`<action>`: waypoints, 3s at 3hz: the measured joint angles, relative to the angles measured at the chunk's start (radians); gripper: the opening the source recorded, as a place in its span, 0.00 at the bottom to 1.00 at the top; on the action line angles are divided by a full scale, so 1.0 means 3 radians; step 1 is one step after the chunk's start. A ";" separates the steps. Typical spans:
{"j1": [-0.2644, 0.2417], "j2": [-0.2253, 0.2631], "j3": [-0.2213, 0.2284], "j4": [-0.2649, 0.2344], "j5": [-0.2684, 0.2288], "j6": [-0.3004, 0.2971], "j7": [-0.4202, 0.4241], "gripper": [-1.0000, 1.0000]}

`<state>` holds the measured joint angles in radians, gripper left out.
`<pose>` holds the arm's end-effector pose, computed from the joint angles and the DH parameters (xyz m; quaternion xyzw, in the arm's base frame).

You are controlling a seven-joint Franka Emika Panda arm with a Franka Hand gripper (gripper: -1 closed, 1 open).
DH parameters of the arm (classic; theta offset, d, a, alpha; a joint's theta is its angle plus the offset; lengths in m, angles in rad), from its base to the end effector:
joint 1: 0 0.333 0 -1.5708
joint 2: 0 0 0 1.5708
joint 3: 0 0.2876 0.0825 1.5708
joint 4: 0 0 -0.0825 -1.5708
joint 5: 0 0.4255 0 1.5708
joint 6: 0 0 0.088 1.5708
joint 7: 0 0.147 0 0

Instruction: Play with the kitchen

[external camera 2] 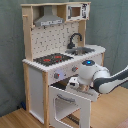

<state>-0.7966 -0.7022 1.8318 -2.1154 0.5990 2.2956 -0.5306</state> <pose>0.3077 0.5131 0.2263 0.8054 0.5802 0.0798 0.0916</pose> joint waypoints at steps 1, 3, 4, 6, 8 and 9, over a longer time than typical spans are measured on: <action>0.0071 -0.0004 -0.0240 -0.0001 -0.0180 -0.0093 0.0011 0.00; 0.0189 -0.0006 -0.0518 -0.0005 -0.0422 -0.0265 0.0029 1.00; 0.0334 -0.0011 -0.0772 -0.0012 -0.0653 -0.0448 0.0059 1.00; 0.0609 -0.0059 -0.1127 -0.0015 -0.1090 -0.0772 0.0203 1.00; 0.0875 -0.0180 -0.1415 -0.0020 -0.1582 -0.1121 0.0378 1.00; 0.0990 -0.0269 -0.1527 -0.0020 -0.1822 -0.1306 0.0458 1.00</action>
<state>-0.4995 -0.7829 1.3736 -2.1215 0.0522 1.9039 -0.3932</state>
